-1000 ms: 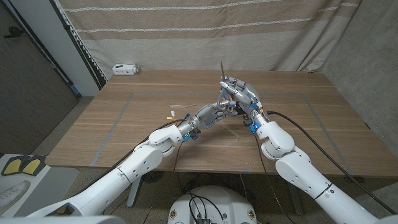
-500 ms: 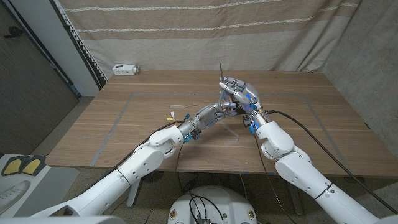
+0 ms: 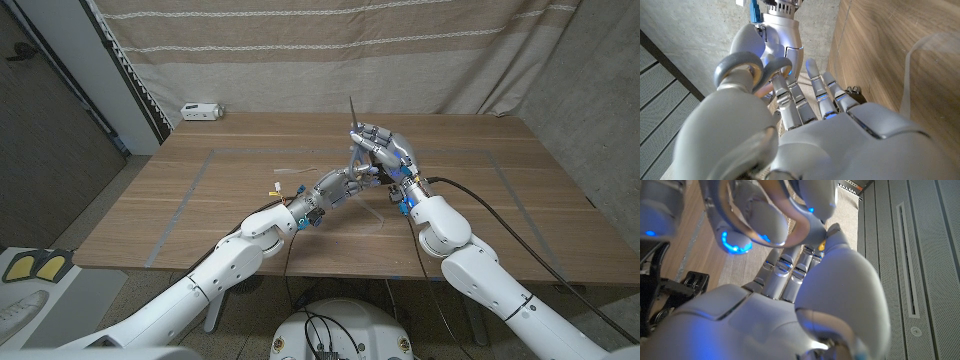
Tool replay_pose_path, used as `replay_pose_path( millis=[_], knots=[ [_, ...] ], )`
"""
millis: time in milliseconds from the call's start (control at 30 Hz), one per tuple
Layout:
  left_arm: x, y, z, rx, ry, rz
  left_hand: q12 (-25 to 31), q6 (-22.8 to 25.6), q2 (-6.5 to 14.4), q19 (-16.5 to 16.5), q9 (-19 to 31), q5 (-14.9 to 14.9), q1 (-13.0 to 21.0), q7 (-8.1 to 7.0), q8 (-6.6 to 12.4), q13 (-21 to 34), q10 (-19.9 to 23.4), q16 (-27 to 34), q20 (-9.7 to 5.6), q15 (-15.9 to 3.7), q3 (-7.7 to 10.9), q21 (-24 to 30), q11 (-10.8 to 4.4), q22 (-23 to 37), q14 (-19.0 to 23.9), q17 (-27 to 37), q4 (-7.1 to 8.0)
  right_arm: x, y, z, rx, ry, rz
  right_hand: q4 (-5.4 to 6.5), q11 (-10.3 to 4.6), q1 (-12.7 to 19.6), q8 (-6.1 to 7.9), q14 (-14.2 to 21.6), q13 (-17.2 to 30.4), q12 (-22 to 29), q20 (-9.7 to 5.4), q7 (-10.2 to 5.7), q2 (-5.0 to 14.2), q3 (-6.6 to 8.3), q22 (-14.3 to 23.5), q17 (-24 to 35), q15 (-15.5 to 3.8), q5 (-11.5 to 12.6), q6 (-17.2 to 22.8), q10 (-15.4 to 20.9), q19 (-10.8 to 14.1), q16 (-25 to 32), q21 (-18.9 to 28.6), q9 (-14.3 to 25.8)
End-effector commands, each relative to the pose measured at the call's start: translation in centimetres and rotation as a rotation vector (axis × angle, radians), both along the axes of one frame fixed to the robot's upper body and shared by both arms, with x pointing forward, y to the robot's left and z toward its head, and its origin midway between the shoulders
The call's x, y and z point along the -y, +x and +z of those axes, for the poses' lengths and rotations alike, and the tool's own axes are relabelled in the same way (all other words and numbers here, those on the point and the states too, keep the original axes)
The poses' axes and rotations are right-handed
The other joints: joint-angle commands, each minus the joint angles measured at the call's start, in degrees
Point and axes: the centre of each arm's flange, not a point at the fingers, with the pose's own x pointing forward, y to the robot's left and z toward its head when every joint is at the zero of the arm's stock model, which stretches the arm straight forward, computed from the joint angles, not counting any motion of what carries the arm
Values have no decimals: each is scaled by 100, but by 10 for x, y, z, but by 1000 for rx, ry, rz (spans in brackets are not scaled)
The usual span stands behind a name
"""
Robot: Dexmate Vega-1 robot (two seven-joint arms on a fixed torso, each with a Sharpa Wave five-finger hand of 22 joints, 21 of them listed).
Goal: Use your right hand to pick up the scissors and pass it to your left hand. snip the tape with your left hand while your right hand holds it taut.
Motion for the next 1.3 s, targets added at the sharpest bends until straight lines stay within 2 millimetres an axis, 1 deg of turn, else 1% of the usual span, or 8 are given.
replay_pose_path(
  millis=[33,167,467,667,867,1033,1133,1300],
  knots=[
    [0,-2,-1,-37,-40,-60,345,-128,861,0,112,-39,661,-20,38,1095,-13,-9,-42,-1014,137,49,-65,45,-7,45,182,-5,4,-1,-3,21,102,-8,-9,673,27,203,24,-20,-808,-74,745,59,-15,2,-188,23,39,19,26,22,-3,21],
    [2,-2,0,-47,-44,-85,344,-450,1082,-93,393,-58,524,-51,94,1296,-366,-15,30,-984,74,86,-61,97,-179,177,338,-6,5,-1,-6,23,125,-3,-10,669,28,211,24,-23,-814,-77,748,61,-33,5,-188,23,38,17,35,24,-5,21],
    [2,2,2,-64,-47,-105,414,-824,1293,-211,1081,11,372,-163,438,1695,-824,2,20,-951,87,171,-57,178,-455,459,628,-6,8,-3,-25,29,162,13,-11,655,27,245,24,-40,-807,-84,757,66,-79,17,-185,20,30,-11,87,36,1,21],
    [2,3,2,-74,-48,-103,464,-885,1278,-230,1326,23,383,-171,597,1812,-845,26,15,-947,129,206,-74,199,-450,513,669,-5,10,-2,-29,32,167,23,-20,645,28,272,25,-44,-773,-90,757,70,-109,28,-184,15,29,-10,153,47,14,22],
    [1,4,1,-86,-54,-94,482,-841,1250,-229,1507,16,420,-152,752,1842,-800,58,10,-951,146,243,-80,217,-430,529,655,-1,12,-2,-42,38,175,29,-15,575,4,244,23,-73,-633,-46,674,30,-165,40,-185,-7,-52,-39,245,33,9,21],
    [1,5,-1,-98,-60,-88,476,-769,1218,-224,1664,2,439,-164,901,1816,-735,92,-27,-998,134,280,-84,234,-382,521,635,0,16,-3,-61,25,192,75,16,354,-31,-188,21,-175,-379,-69,637,-65,-178,44,-181,-3,-265,-209,136,-134,-114,19],
    [0,5,-1,-99,-63,-82,471,-790,1220,-234,1747,-6,448,-160,957,1791,-683,111,-27,-994,123,298,-85,243,-377,523,626,1,17,-4,-71,31,204,106,-2,183,-49,-614,28,-249,-195,-44,642,-114,-177,81,-173,19,-517,-381,99,-251,-214,17],
    [-1,6,-3,-109,-64,-79,471,-783,1204,-229,1845,-13,453,-155,1034,1801,-672,123,-42,-1009,109,326,-84,253,-368,517,613,4,20,-2,-57,18,224,214,-9,-251,-12,-1435,44,-347,13,-148,631,-262,-173,223,-126,78,-755,-809,-1,-344,-442,4]
  ],
)
